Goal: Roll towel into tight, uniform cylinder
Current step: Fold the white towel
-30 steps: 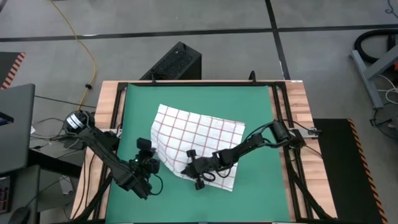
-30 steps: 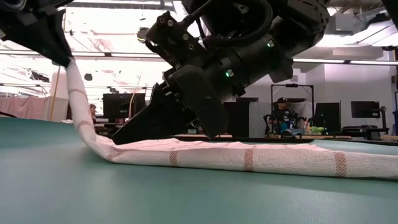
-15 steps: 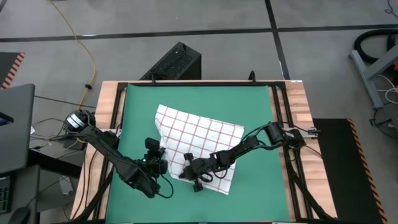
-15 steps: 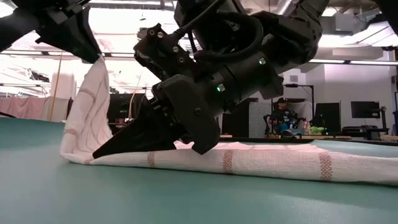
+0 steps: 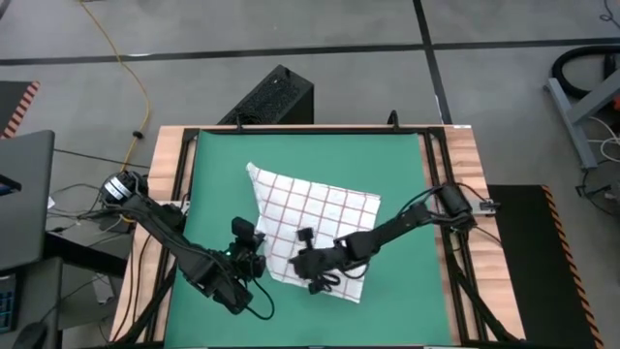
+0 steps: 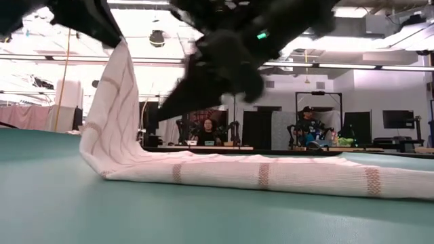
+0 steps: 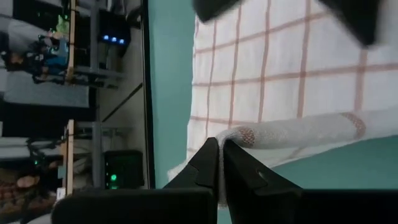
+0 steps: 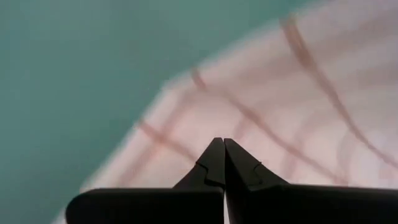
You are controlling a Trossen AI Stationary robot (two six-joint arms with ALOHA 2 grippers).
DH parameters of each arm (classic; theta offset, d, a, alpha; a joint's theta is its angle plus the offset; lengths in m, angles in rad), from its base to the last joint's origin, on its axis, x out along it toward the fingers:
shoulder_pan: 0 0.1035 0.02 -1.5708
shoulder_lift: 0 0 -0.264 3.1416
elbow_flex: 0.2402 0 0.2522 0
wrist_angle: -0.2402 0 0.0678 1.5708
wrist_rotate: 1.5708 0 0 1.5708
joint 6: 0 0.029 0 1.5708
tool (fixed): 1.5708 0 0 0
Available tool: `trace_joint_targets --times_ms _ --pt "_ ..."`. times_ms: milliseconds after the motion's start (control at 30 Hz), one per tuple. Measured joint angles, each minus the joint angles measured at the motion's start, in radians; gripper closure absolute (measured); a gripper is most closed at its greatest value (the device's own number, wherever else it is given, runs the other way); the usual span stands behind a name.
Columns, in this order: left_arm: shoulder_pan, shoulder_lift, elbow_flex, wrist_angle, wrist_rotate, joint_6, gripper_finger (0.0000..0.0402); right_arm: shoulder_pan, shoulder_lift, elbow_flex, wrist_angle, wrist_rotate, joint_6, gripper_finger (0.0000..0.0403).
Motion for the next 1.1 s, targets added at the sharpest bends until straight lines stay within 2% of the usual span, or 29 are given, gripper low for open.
trace_joint_targets --times_ms 133,267,467,767,933,1100 --pt "-0.005 0.0 0.018 0.076 0.021 0.08 0.0401 0.037 -0.041 -0.032 -0.285 0.125 0.157 0.039" --pt "-0.007 0.0 0.019 0.199 0.028 0.217 0.0401 0.072 -0.039 -0.094 -0.358 0.221 0.285 0.0391" --pt "-0.007 0.0 0.019 0.359 0.073 0.422 0.0401 0.095 -0.033 -0.146 -0.305 0.249 0.386 0.0394" --pt "0.006 0.0 0.019 0.642 0.209 0.711 0.0401 0.049 -0.032 -0.175 -0.179 0.189 0.318 0.0394" --pt "0.028 0.0 0.019 0.77 0.218 0.783 0.0401 0.025 -0.03 -0.176 -0.135 0.162 0.301 0.0394" --pt "0.089 0.0 0.008 0.814 0.291 0.744 0.0401 0.01 -0.028 -0.177 -0.078 0.14 0.281 0.0395"
